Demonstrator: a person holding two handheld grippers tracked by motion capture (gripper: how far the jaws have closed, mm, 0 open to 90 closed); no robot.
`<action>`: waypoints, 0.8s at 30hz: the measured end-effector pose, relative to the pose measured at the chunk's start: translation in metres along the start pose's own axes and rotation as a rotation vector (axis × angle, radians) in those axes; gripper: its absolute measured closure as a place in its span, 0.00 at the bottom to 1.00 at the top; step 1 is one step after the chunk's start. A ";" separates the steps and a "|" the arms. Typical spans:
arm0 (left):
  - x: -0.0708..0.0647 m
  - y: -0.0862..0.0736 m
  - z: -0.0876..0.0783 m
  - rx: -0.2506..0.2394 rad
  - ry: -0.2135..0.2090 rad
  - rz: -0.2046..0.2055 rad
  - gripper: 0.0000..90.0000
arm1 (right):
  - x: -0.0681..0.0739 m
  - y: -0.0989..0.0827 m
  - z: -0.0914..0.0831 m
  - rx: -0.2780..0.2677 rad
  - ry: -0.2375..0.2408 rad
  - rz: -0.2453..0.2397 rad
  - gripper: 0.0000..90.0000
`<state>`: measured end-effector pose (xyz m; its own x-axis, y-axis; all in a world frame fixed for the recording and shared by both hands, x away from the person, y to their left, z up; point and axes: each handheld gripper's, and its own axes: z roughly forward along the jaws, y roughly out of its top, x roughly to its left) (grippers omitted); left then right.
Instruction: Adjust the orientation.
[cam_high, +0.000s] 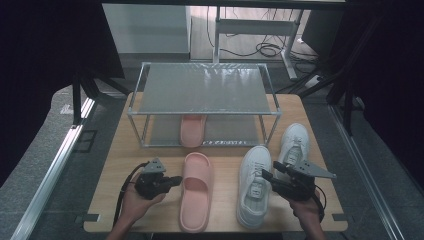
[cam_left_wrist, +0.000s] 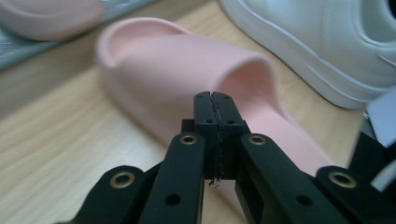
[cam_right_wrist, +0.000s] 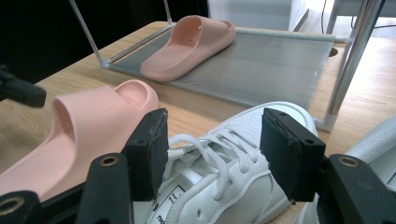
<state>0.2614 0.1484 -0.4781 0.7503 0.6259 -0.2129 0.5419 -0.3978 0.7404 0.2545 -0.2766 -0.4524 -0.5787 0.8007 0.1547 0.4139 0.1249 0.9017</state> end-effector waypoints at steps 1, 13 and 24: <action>0.000 0.000 0.000 0.000 0.000 0.000 1.00 | 0.000 0.000 0.000 0.000 0.000 -0.001 0.47; -0.016 -0.005 0.021 0.068 -0.027 0.041 1.00 | -0.002 0.000 -0.002 -0.003 -0.003 0.004 0.47; -0.010 -0.008 0.025 0.079 0.004 0.029 1.00 | -0.002 -0.001 -0.001 0.001 -0.003 0.005 0.47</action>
<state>0.2592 0.1286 -0.4975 0.7645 0.6162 -0.1893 0.5482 -0.4671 0.6938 0.2550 -0.2790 -0.4533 -0.5743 0.8032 0.1584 0.4179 0.1212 0.9004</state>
